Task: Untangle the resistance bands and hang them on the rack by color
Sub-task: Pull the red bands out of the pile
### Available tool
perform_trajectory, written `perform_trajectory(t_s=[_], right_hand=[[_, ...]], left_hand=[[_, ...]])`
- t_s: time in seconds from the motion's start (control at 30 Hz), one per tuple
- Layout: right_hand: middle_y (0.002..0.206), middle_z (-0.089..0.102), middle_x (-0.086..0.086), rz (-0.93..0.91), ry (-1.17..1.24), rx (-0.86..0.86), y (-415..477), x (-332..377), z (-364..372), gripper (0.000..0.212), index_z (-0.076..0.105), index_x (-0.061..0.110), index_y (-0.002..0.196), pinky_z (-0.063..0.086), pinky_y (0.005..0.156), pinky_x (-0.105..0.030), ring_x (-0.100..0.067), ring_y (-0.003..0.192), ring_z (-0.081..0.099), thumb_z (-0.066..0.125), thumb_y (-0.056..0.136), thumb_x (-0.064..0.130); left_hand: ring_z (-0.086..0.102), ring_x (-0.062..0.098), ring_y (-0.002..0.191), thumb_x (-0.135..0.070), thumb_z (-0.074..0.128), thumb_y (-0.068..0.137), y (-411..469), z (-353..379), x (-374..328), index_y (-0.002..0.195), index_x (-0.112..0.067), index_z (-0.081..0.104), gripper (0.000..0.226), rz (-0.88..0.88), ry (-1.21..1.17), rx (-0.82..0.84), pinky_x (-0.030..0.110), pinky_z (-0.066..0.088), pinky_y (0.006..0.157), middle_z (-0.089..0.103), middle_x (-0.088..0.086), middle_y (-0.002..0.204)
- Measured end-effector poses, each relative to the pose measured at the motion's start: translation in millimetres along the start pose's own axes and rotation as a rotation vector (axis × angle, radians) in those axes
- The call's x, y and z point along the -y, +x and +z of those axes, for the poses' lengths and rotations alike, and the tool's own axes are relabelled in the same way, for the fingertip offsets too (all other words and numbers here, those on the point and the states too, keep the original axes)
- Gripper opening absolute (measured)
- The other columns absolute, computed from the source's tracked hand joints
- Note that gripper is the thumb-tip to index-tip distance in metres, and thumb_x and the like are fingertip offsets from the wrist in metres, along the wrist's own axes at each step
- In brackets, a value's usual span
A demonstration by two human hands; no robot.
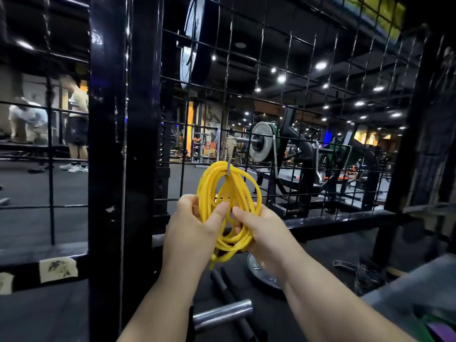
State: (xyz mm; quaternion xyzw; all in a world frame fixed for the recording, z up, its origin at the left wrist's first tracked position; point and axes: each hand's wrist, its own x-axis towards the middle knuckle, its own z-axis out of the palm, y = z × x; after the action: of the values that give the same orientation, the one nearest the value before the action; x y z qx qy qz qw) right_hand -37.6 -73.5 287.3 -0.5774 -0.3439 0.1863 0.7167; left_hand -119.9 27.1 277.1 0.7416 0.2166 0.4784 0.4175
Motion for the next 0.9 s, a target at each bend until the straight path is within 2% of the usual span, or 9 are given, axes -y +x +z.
perform_trajectory(t_s=[0.17, 0.27, 0.33, 0.47, 0.6, 0.7, 0.77, 0.87, 0.9], right_hand=[[0.059, 0.052, 0.005, 0.039, -0.028, 0.115, -3.7, -2.1, -3.2, 0.019, 0.056, 0.017, 0.078, 0.046, 0.063, -0.031, -0.01, 0.054, 0.051, 0.057, 0.096, 0.013], [0.062, 0.057, 0.004, 0.016, -0.015, 0.126, -7.7, 0.8, -7.7, 0.02, 0.059, 0.015, 0.077, 0.047, 0.061, -0.028, -0.011, 0.057, 0.055, 0.057, 0.095, 0.007], [0.062, 0.063, 0.001, -0.007, 0.037, 0.057, -9.0, 1.2, -10.4, 0.019, 0.063, 0.011, 0.077, 0.049, 0.057, -0.027, -0.012, 0.055, 0.06, 0.058, 0.091, 0.0], [0.067, 0.063, -0.003, -0.157, -0.083, -0.097, -9.6, -1.9, -15.9, 0.01, 0.065, 0.01, 0.076, 0.048, 0.065, -0.029, -0.014, 0.062, 0.058, 0.066, 0.082, 0.002], [0.079, 0.068, -0.009, -0.131, -0.122, -0.136, -7.8, -7.2, -14.3, 0.005, 0.067, 0.008, 0.086, 0.054, 0.076, -0.043, -0.022, 0.072, 0.061, 0.063, 0.086, 0.005], [0.08, 0.066, -0.014, -0.104, -0.136, -0.118, -9.3, -8.8, -11.7, 0.007, 0.065, 0.003, 0.092, 0.053, 0.065, -0.04, -0.025, 0.068, 0.061, 0.062, 0.089, 0.008], [0.077, 0.065, -0.012, -0.084, -0.149, -0.115, -8.8, -11.6, -10.1, 0.006, 0.065, 0.008, 0.087, 0.055, 0.061, -0.037, -0.023, 0.066, 0.06, 0.064, 0.088, 0.013], [0.078, 0.07, -0.003, -0.027, -0.223, -0.145, 0.0, -21.6, -11.3, 0.016, 0.067, 0.018, 0.082, 0.057, 0.081, -0.048, -0.023, 0.076, 0.066, 0.07, 0.076, 0.032], [0.08, 0.071, 0.0, -0.011, -0.262, -0.163, 2.7, -23.9, -12.2, 0.017, 0.067, 0.02, 0.084, 0.056, 0.085, -0.047, -0.022, 0.081, 0.067, 0.071, 0.076, 0.035]], left_hand=[[0.055, 0.016, 0.057, -0.054, 0.064, 0.081, 6.0, 7.0, -3.7, 0.072, -0.022, 0.052, 0.035, 0.011, 0.028, -0.008, 0.032, 0.044, 0.053, 0.055, -0.004, 0.059], [0.055, 0.018, 0.056, -0.04, 0.063, 0.086, 6.9, 9.9, -3.1, 0.073, -0.023, 0.052, 0.024, -0.001, 0.063, -0.005, 0.033, 0.045, 0.052, 0.056, -0.003, 0.061], [0.052, 0.019, 0.054, -0.028, 0.06, 0.087, 4.1, 7.4, -1.5, 0.076, -0.021, 0.052, 0.015, 0.003, 0.09, 0.005, 0.029, 0.039, 0.049, 0.055, 0.0, 0.062], [0.053, 0.018, 0.058, -0.017, 0.055, 0.088, -4.6, -1.2, -4.7, 0.089, -0.023, 0.048, 0.01, 0.018, 0.097, 0.004, 0.028, 0.034, 0.047, 0.057, 0.002, 0.07], [0.057, 0.02, 0.062, -0.02, 0.056, 0.088, -3.0, -3.1, -4.8, 0.1, -0.027, 0.048, 0.016, -0.052, -0.058, 0.022, 0.028, 0.04, 0.048, 0.064, 0.004, 0.083], [0.059, 0.015, 0.064, -0.028, 0.056, 0.091, -5.6, -2.0, 0.2, 0.102, -0.026, 0.047, 0.015, -0.078, -0.023, 0.017, 0.027, 0.038, 0.048, 0.066, 0.002, 0.082], [0.059, 0.015, 0.064, -0.032, 0.057, 0.091, -8.9, -1.0, 1.2, 0.101, -0.026, 0.043, 0.018, -0.048, 0.028, -0.008, 0.028, 0.039, 0.049, 0.063, -0.001, 0.078], [0.055, 0.017, 0.061, -0.036, 0.057, 0.092, -12.7, 2.9, 3.8, 0.102, -0.022, 0.04, 0.025, 0.017, 0.132, -0.053, 0.031, 0.039, 0.049, 0.056, -0.002, 0.072], [0.055, 0.018, 0.062, -0.042, 0.058, 0.09, -14.4, 4.8, 5.4, 0.103, -0.022, 0.04, 0.029, 0.04, 0.152, -0.064, 0.032, 0.041, 0.051, 0.056, -0.002, 0.073]])
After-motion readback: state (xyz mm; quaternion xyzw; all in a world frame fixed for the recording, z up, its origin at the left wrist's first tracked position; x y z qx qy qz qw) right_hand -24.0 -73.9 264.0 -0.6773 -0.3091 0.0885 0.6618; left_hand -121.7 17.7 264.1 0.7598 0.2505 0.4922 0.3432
